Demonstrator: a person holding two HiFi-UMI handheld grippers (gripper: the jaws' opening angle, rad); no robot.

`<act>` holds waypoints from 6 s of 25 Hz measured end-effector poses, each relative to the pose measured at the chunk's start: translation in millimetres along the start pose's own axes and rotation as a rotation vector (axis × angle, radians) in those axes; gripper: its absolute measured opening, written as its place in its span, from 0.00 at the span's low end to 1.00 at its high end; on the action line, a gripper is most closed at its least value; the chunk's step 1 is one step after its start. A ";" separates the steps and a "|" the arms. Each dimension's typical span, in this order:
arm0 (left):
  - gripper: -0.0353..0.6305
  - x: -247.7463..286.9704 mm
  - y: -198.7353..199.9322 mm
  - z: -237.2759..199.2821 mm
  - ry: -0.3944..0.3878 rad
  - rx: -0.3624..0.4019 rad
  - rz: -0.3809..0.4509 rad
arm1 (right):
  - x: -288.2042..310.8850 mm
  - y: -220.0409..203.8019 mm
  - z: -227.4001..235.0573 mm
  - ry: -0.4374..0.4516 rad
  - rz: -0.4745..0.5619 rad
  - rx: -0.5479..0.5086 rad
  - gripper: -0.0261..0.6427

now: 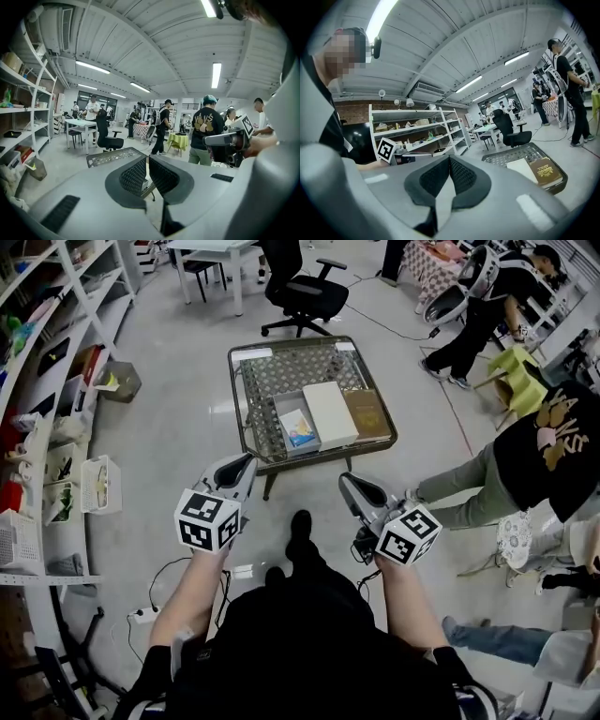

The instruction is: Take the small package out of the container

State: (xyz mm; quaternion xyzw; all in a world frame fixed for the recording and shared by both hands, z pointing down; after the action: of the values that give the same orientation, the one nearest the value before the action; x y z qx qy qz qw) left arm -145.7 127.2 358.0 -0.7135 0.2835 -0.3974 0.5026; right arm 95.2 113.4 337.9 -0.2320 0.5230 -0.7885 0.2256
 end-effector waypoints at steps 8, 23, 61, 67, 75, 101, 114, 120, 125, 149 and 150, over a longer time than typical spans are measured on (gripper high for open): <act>0.09 59.1 2.4 -47.8 0.032 -0.026 -0.055 | 75.1 2.4 63.6 0.061 -0.028 0.072 0.06; 0.09 217.9 24.3 -122.5 -0.006 -0.036 -0.259 | 208.5 27.8 197.5 0.145 -0.079 0.182 0.06; 0.35 394.1 -194.0 -187.6 -0.498 0.328 -1.113 | 236.8 -74.3 187.9 -0.109 -0.350 0.207 0.06; 0.34 403.0 -196.5 -190.0 -0.494 0.356 -1.161 | 225.2 -76.9 187.0 -0.118 -0.350 0.226 0.06; 0.34 400.2 -204.8 -180.9 -0.548 0.352 -1.234 | 213.2 -78.0 192.8 -0.125 -0.338 0.252 0.06; 0.34 375.1 -168.6 -127.5 -0.501 0.277 -0.930 | 209.3 -57.8 224.2 -0.053 -0.349 0.231 0.06; 0.34 338.8 -140.3 -96.0 -0.494 0.243 -0.794 | 230.3 -69.7 243.4 -0.017 -0.425 0.164 0.06; 0.34 330.3 -136.0 -85.8 -0.521 0.234 -0.768 | 244.1 -94.9 251.8 -0.006 -0.507 0.142 0.06; 0.32 323.3 -134.0 -80.1 -0.560 0.243 -0.759 | 259.4 -125.2 258.4 -0.013 -0.594 0.133 0.06; 0.20 325.4 -171.8 -93.5 -0.531 0.242 -0.888 | 247.5 -144.5 257.5 -0.039 -0.630 0.200 0.06; 0.19 325.2 -170.8 -92.8 -0.528 0.228 -0.887 | 245.5 -142.0 258.7 -0.040 -0.622 0.203 0.06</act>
State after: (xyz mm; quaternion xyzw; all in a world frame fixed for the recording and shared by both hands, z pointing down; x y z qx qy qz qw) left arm -53.7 -122.8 627.3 -0.7816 -0.2269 -0.4070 0.4146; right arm 40.7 -169.9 591.1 -0.3726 0.3413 -0.8629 0.0062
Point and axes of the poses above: the fingertips, and each gripper's own axes: x forward along the fingers, z to its right, y out of its top, the point moved 5 cm from there along -x, backward along the fingers, and after that the axes turned 8 degrees about -y, right-handed, at the moved point
